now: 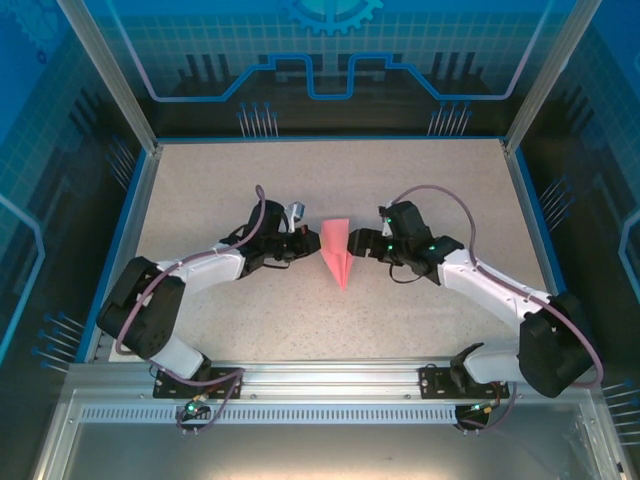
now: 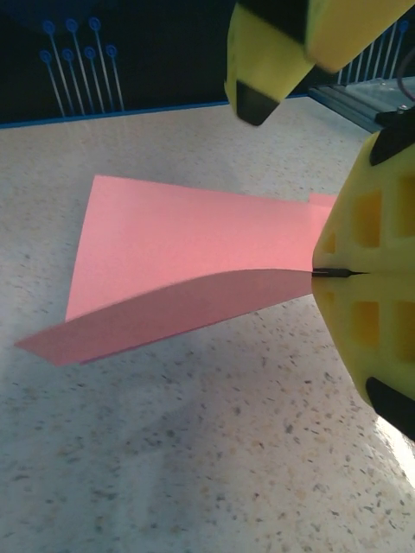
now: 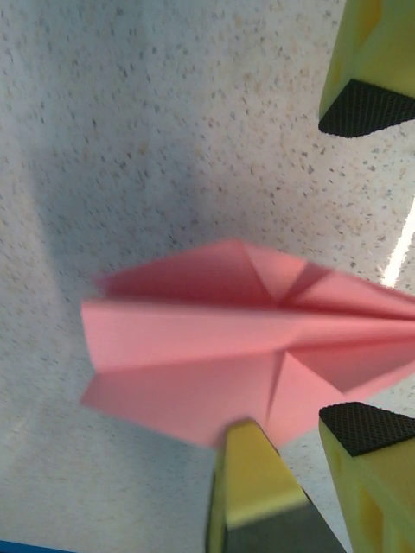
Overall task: Fold a paper plane with a square sheet of paper (pick it up from the middle)
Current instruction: Turn over a paper plane at the center of the table.
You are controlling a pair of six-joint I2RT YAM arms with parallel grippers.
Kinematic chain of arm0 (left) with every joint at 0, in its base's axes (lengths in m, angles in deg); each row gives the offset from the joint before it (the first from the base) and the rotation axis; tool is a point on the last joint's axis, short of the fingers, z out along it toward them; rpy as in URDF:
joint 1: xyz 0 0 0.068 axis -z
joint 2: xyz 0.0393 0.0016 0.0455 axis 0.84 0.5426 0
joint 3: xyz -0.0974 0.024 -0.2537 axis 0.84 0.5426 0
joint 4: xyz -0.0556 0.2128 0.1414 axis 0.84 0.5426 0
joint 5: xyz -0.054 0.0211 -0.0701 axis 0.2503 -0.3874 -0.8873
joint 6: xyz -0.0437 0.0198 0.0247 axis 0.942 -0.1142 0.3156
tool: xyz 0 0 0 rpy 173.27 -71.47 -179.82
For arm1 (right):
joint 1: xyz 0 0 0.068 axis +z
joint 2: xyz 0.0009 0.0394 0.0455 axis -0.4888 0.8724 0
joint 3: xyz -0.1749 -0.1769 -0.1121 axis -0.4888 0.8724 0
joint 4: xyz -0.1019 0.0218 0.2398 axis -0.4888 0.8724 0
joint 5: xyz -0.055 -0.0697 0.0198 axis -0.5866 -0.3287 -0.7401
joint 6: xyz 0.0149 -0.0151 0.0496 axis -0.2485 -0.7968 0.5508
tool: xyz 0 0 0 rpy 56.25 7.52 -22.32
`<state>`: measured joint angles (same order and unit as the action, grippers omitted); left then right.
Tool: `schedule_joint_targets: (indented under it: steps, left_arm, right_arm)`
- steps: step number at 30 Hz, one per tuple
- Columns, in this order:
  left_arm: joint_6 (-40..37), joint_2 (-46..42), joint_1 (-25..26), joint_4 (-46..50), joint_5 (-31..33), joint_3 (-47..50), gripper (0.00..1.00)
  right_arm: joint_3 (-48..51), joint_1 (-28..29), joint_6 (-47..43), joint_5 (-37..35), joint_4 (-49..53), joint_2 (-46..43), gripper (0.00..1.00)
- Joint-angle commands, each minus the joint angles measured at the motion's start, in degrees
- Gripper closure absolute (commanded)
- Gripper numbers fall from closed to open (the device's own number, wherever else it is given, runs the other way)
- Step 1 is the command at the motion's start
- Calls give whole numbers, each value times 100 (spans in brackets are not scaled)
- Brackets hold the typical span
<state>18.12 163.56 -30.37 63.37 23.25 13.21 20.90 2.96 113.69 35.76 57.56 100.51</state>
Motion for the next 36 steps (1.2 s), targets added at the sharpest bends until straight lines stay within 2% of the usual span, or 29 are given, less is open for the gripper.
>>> schedule_joint_targets:
  steps: [1,5,13,25,30,36]
  left_arm:
    - [45,141,-48,-469,-359,197,100]
    - [-13,272,-131,-489,-346,379,100]
    - [15,536,-293,-454,-247,625,100]
    - [-52,627,-451,-191,45,853,100]
    - [-52,502,-454,-128,195,1001,100]
    - [-67,311,-464,-127,283,1115,100]
  right_arm:
    - [-176,383,135,-499,474,72,25]
    - [-406,780,281,-577,708,311,32]
    - [-830,1061,353,-490,977,1153,47]
    - [-1362,1443,275,-216,1030,2189,49]
    - [-1646,1636,325,-433,1265,2562,42]
    - [-1924,1832,246,-348,1312,2823,43]
